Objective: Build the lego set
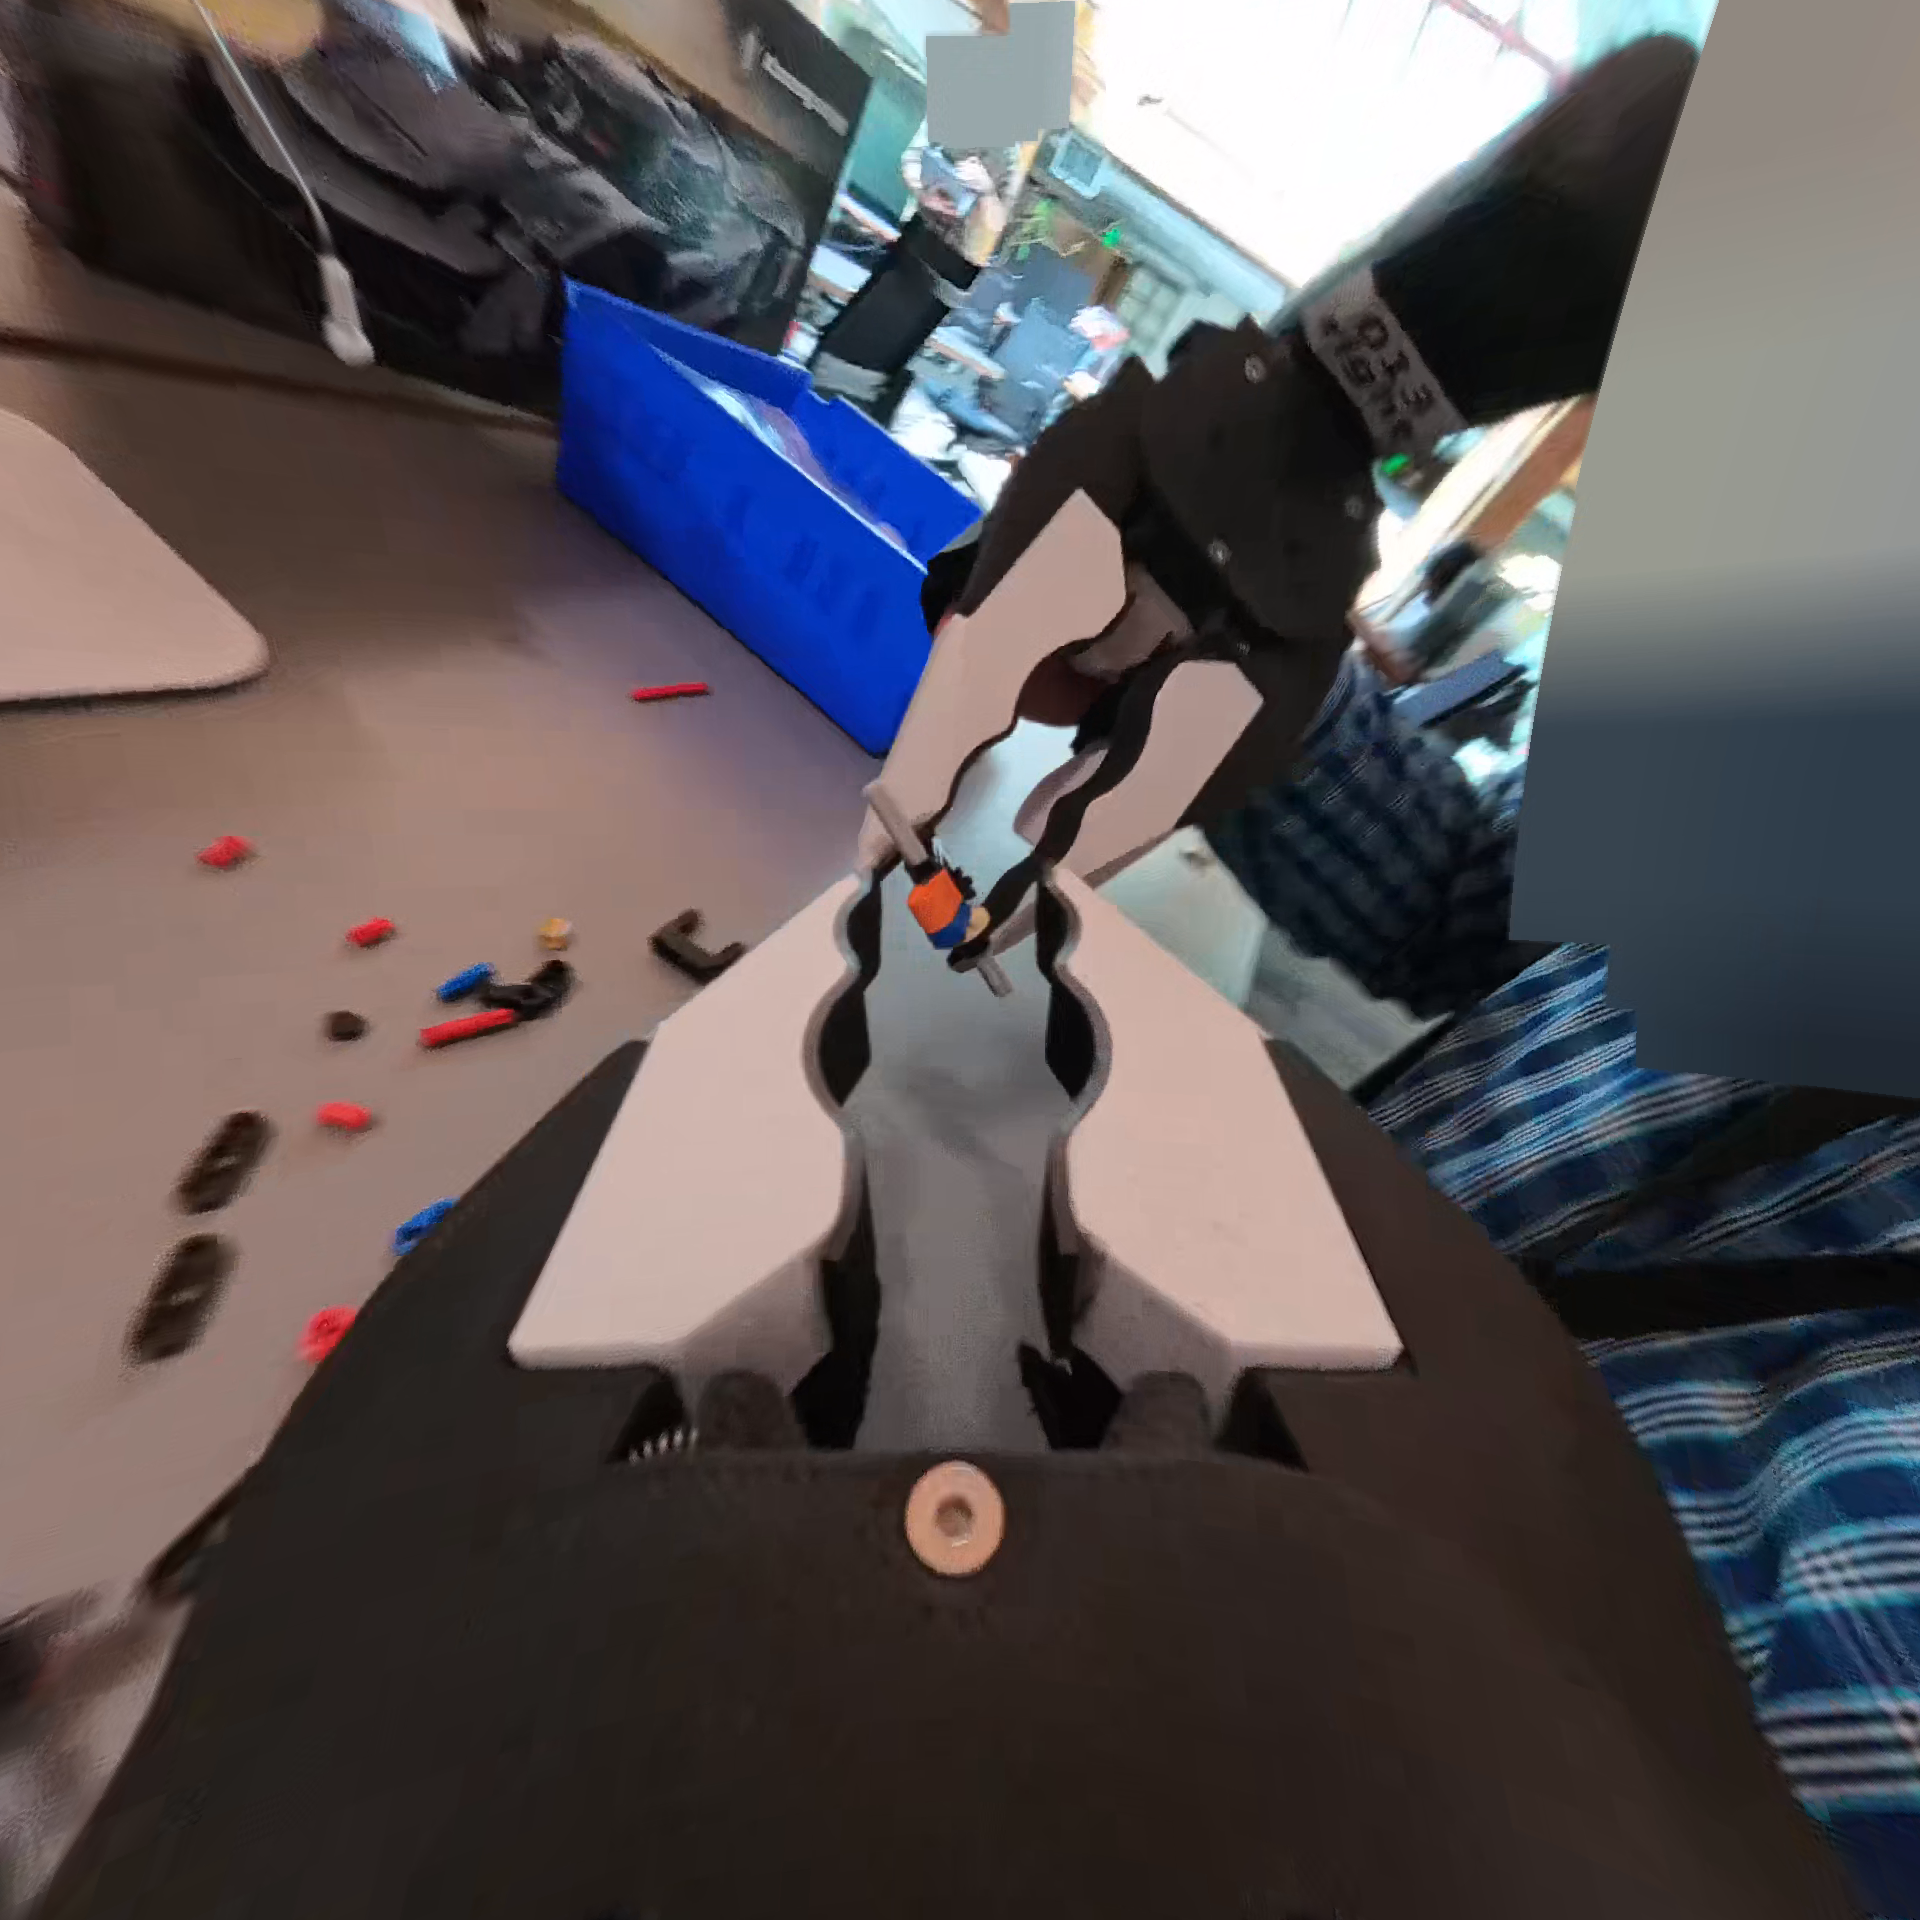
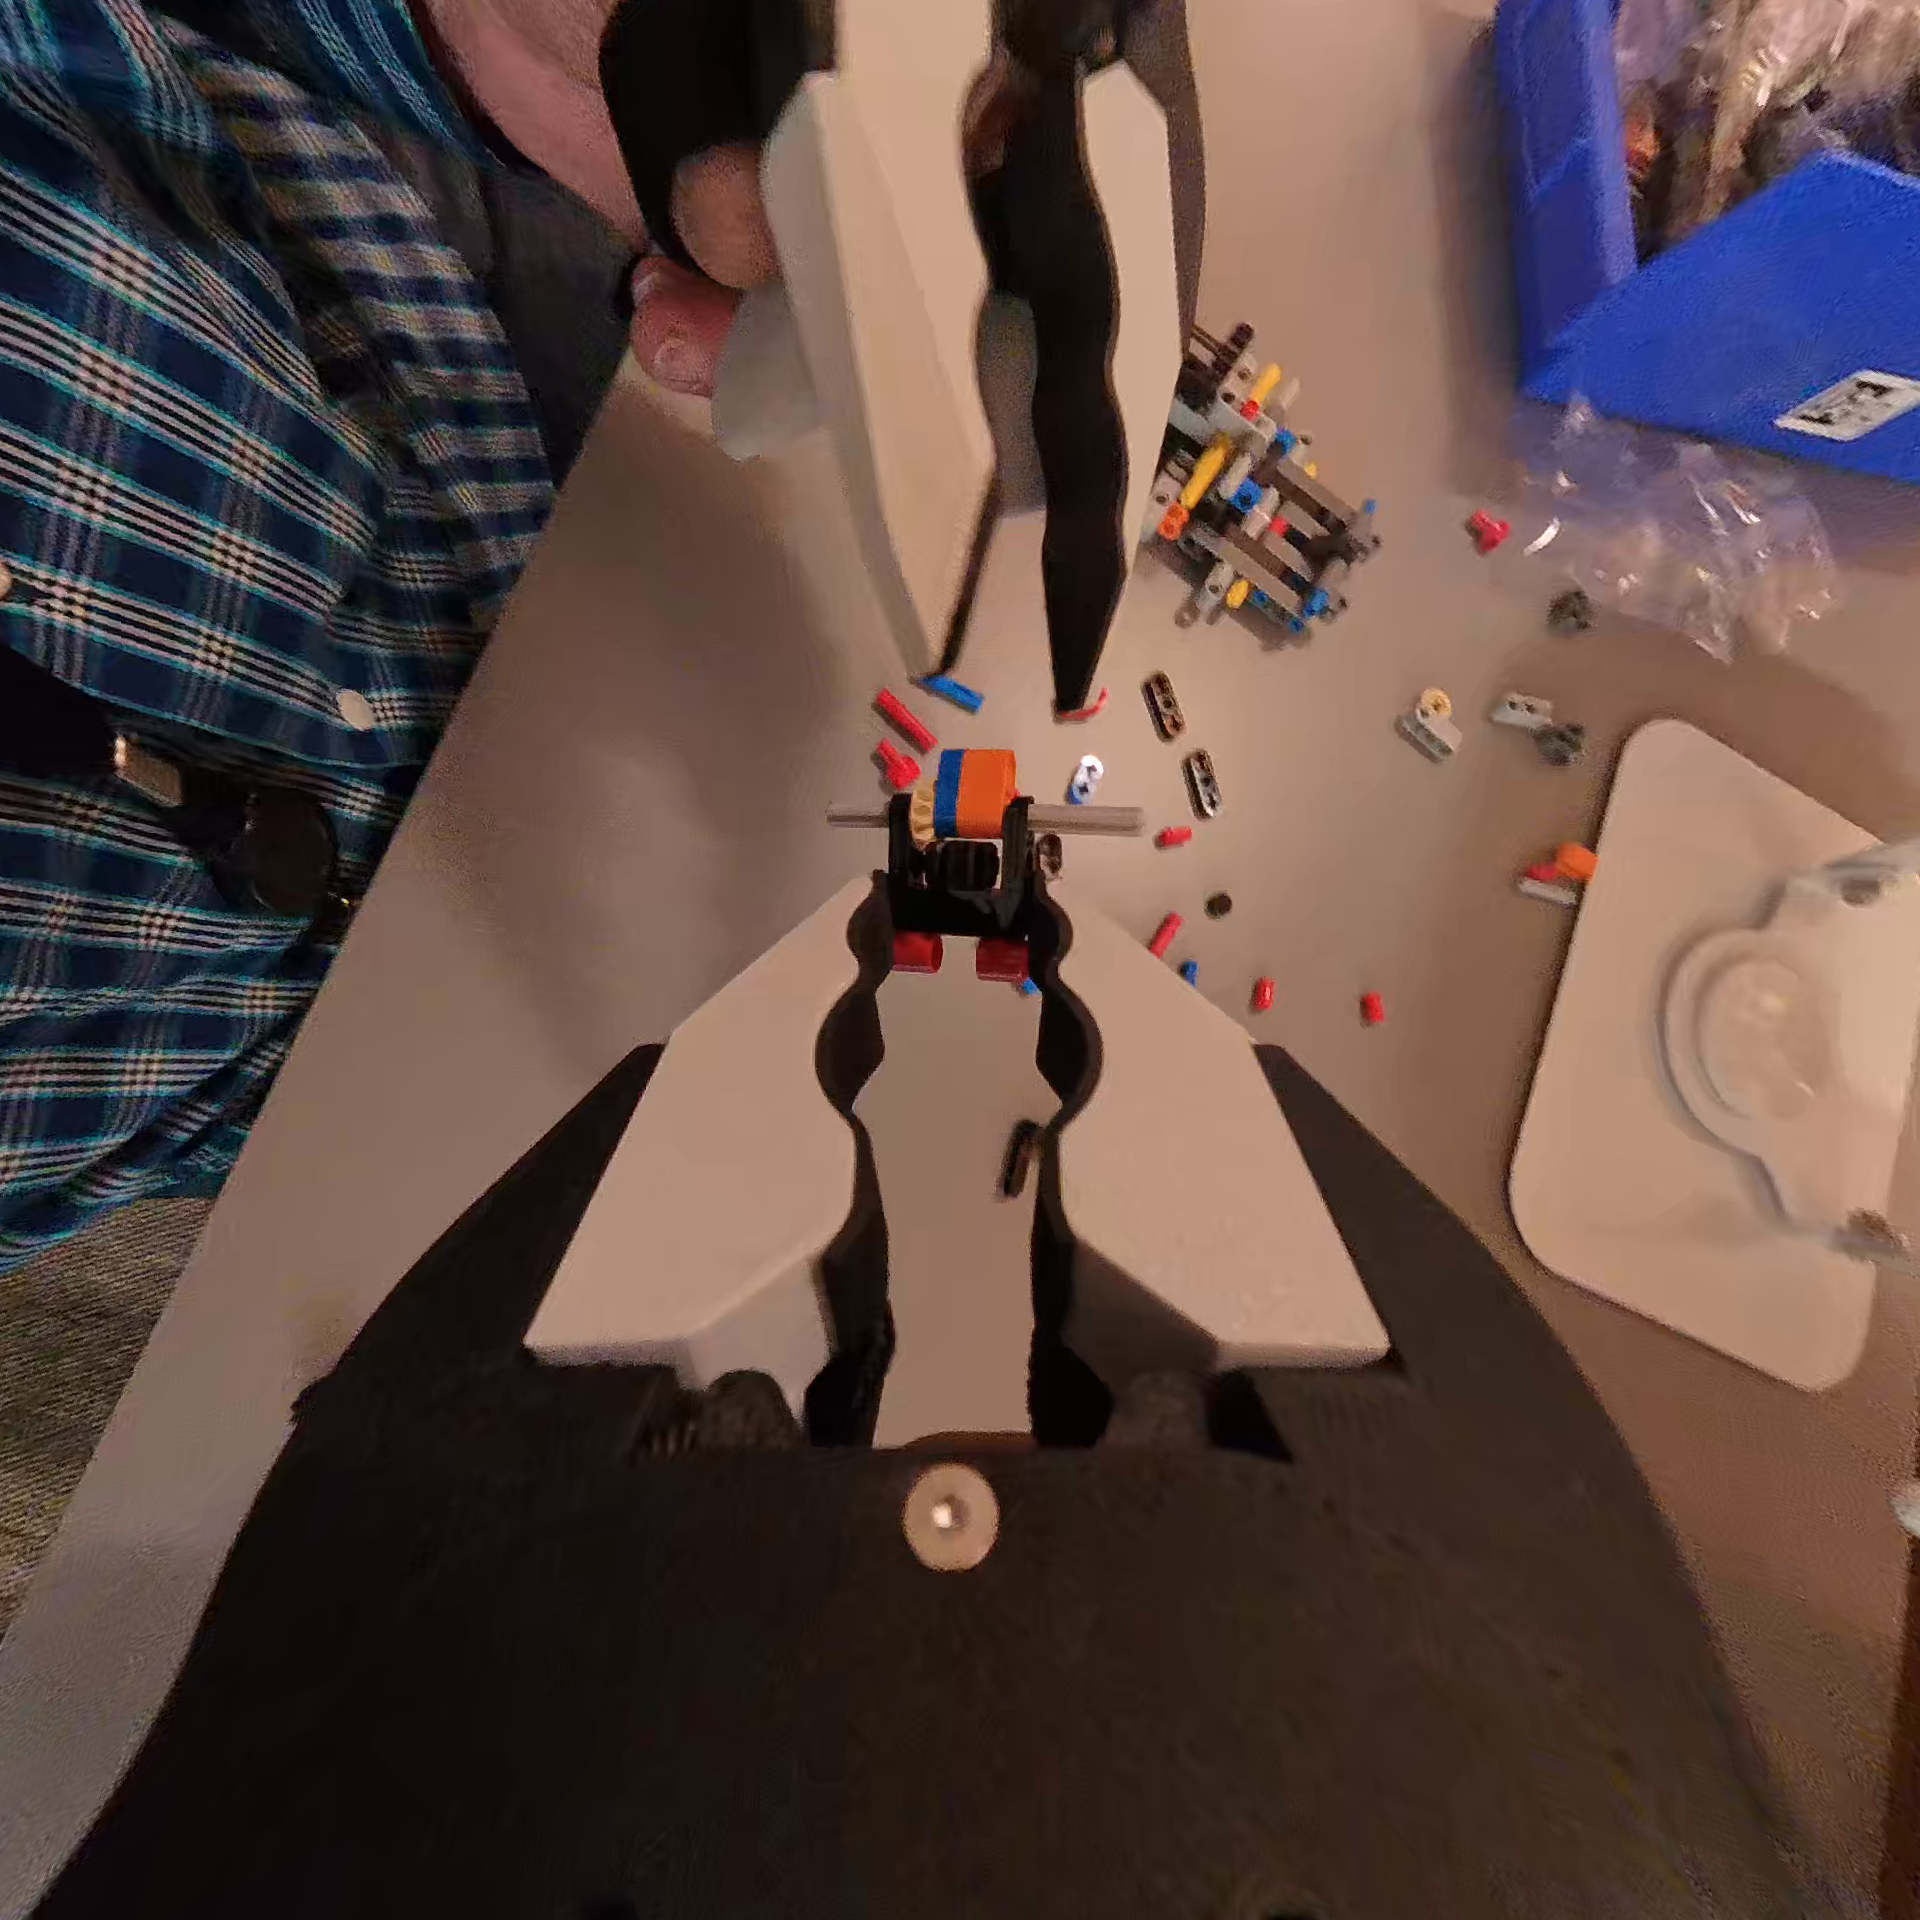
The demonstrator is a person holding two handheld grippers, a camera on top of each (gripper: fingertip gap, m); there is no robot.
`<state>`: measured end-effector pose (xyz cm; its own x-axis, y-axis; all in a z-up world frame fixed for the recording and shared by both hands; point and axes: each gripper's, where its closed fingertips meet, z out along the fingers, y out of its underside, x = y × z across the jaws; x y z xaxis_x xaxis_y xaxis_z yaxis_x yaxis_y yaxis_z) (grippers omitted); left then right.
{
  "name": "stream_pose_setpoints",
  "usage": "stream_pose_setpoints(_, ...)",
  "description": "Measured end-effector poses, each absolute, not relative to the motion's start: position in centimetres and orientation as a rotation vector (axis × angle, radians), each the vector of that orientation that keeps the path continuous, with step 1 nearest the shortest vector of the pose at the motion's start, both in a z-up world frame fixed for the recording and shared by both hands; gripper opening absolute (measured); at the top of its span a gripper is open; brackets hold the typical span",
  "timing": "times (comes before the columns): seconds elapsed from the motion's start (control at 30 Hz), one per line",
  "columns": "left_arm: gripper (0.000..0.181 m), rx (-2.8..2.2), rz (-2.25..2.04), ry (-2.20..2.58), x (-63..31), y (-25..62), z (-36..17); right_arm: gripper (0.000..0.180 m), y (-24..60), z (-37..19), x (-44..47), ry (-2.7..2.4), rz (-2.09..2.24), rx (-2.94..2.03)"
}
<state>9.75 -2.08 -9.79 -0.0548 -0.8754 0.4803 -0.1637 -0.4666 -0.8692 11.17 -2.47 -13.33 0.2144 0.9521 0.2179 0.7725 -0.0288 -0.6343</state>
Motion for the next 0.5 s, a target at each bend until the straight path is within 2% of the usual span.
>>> stream_pose_setpoints(0.03, 0.036, -1.617, -1.473, 1.141, 9.0, -1.9, -9.7, 0.022, -2.4, -13.3, 10.7, -1.614, 0.392, -1.838)
stream_pose_setpoints(0.17, 0.071, -1.524, -1.016, 1.322, 7.1, -1.6, -11.1, 0.022, -2.2, -13.2, 8.6, -1.696, 0.552, -1.827)
stream_pose_setpoints(0.23, 0.076, -1.474, -0.898, 1.369, 6.6, -1.6, -11.4, 0.022, -1.8, -13.2, 7.6, -1.740, 0.599, -1.808)
stream_pose_setpoints(0.33, 0.066, -1.479, -0.845, 1.370, 5.6, -1.2, -11.7, 0.022, -1.4, -13.0, 6.0, -1.804, 0.650, -1.768)
stream_pose_setpoints(0.47, 0.033, -1.461, -0.795, 1.416, 4.2, -1.3, -12.2, 0.022, -0.9, -13.0, 4.3, -1.883, 0.676, -1.732)
stream_pose_setpoints(0.5, 0.033, -1.456, -0.788, 1.403, 3.9, -1.1, -12.1, 0.022, -0.7, -13.1, 4.0, -1.896, 0.686, -1.726)
